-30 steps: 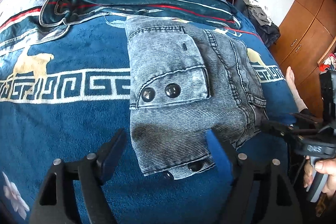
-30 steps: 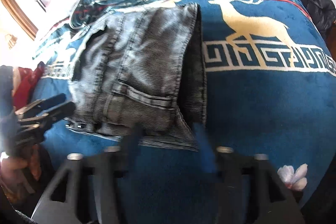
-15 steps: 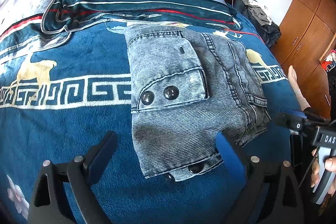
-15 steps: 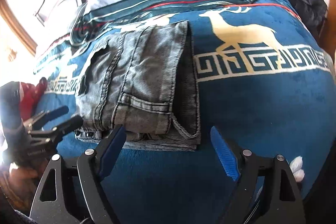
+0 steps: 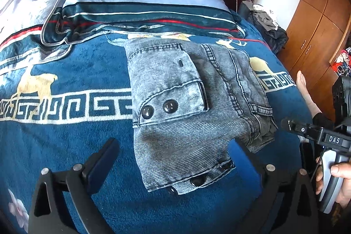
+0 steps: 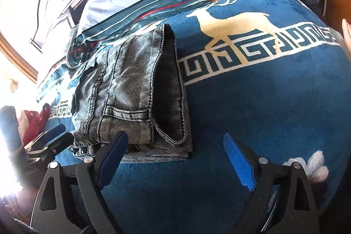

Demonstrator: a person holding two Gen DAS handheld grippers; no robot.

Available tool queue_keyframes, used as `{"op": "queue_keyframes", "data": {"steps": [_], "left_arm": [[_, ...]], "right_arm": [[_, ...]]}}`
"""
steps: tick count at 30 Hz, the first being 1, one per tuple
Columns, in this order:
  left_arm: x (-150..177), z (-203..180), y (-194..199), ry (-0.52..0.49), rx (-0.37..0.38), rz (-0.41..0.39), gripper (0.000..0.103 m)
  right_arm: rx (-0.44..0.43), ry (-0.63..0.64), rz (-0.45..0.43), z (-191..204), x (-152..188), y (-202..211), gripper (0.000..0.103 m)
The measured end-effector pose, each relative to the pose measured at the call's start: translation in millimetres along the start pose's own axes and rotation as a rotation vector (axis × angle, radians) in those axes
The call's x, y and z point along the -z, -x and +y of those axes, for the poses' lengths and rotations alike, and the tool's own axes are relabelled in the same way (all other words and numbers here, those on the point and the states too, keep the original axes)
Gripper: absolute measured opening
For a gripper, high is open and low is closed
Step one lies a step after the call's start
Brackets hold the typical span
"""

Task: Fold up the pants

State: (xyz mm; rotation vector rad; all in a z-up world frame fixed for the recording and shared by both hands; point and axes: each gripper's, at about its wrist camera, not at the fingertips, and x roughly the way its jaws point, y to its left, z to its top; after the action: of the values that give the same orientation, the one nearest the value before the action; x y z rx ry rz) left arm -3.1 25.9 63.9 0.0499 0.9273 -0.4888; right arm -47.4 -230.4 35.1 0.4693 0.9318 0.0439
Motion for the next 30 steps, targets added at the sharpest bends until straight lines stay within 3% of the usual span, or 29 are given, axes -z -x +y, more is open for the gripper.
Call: {"op": "queue_keyframes", "data": {"steps": [9, 23, 30], "left_arm": [[-2.0, 8.2, 1.9, 0.04, 0.016, -0.017, 0.101], [-1.8, 42.5, -7.5, 0.258, 0.049, 0.004, 0.101], [-1.4, 48.3, -14.6, 0.292, 0.042, 0.018, 0.101]], "right_arm": [[-0.031, -0.019, -0.021, -6.0, -1.4, -2.0, 0.09], [-0.115, -0.066, -0.018, -10.3, -16.0, -17.9, 0.09], [-0.14, -0.079, -0.004, -11.5, -21.2, -29.2, 0.09]]}}
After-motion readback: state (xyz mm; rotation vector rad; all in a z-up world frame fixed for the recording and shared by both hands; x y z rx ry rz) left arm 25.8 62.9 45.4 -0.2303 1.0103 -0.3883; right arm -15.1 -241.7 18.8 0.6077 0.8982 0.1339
